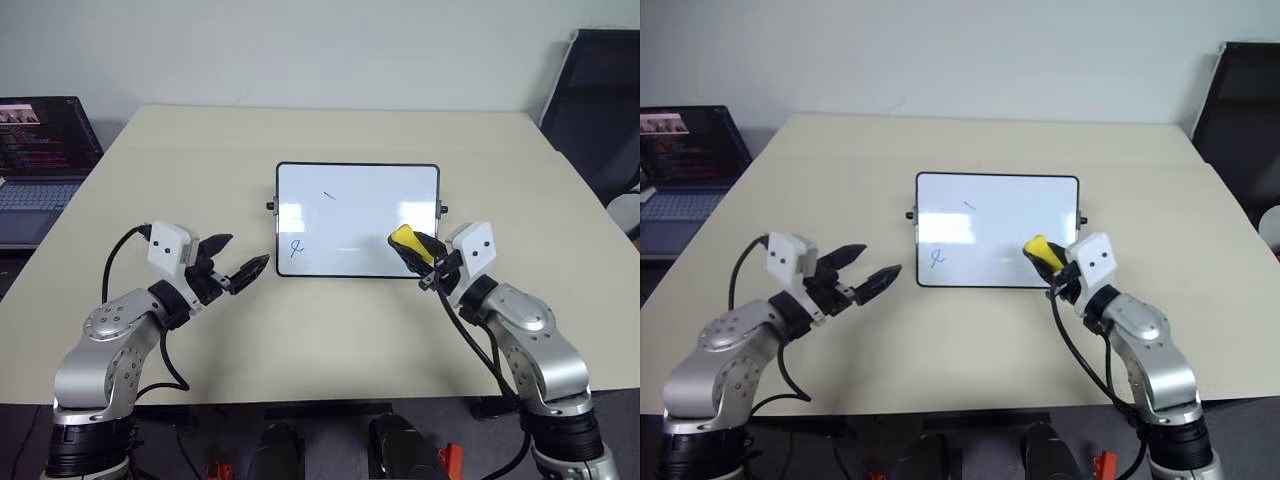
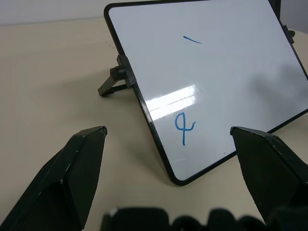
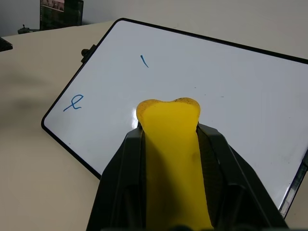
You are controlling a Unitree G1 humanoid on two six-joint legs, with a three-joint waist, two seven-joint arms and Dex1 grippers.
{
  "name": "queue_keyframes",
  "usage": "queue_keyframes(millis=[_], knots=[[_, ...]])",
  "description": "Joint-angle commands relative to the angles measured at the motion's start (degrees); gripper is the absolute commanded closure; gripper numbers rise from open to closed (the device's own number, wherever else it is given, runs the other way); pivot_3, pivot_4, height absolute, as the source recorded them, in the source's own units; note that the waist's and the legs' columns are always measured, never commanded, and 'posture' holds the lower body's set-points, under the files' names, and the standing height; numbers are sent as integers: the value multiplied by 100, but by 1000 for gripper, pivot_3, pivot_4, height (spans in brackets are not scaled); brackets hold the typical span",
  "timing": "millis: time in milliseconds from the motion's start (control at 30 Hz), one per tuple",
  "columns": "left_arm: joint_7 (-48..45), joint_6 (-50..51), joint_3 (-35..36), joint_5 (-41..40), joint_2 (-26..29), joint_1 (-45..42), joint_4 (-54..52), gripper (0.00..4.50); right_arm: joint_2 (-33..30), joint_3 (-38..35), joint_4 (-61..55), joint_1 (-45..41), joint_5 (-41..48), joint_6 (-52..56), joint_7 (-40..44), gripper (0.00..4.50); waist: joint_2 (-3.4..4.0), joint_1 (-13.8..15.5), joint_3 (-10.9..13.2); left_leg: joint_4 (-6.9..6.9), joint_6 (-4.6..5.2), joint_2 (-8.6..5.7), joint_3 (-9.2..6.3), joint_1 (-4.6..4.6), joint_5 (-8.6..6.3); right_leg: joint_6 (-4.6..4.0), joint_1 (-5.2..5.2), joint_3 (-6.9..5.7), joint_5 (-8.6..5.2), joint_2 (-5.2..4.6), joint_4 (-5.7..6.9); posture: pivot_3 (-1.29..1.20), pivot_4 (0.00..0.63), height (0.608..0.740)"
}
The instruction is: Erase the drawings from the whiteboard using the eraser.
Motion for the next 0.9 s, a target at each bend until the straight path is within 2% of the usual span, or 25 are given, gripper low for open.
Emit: queue_keyframes(millis=[33, 267, 400, 733, 900], knots=[[104, -108, 142, -79, -17, -71, -312, 0, -17, 55, -34, -172, -2, -268, 47, 3380, 0, 0, 0, -2, 0, 0, 0, 0, 0, 0, 0, -1, 0, 0, -1, 0, 150, 740], [190, -87, 0, -60, -34, -246, -365, 0, 44, 300, 206, -545, -134, -362, -25, 3380, 0, -1, 0, 0, 0, -1, 0, 0, 0, 0, 1, 0, 0, 0, 0, 0, 150, 740], [164, -72, -74, -44, -14, -439, -259, 0, 160, 609, 682, -1217, -443, -418, -103, 3380, 0, -8, 0, 2, 0, -1, 0, 0, 0, 0, 1, 0, 1, 0, 1, 0, 150, 740], [37, -5, -325, 76, 66, -958, 73, 0, 770, 1440, 3004, -3315, -1440, -924, -257, 3380, 1, -16, 1, -7, 0, 1, -3, -1, 0, 3, -2, -2, 2, 6, 2, 0, 150, 740], [12, 25, -408, 77, 63, -1034, 73, 0, 1007, 1556, 4315, -3938, -1790, -1424, -352, 3380, 1, -20, 1, -9, 0, 2, -3, -2, 0, 17, -2, -4, 10, 6, 3, 0, 150, 740]])
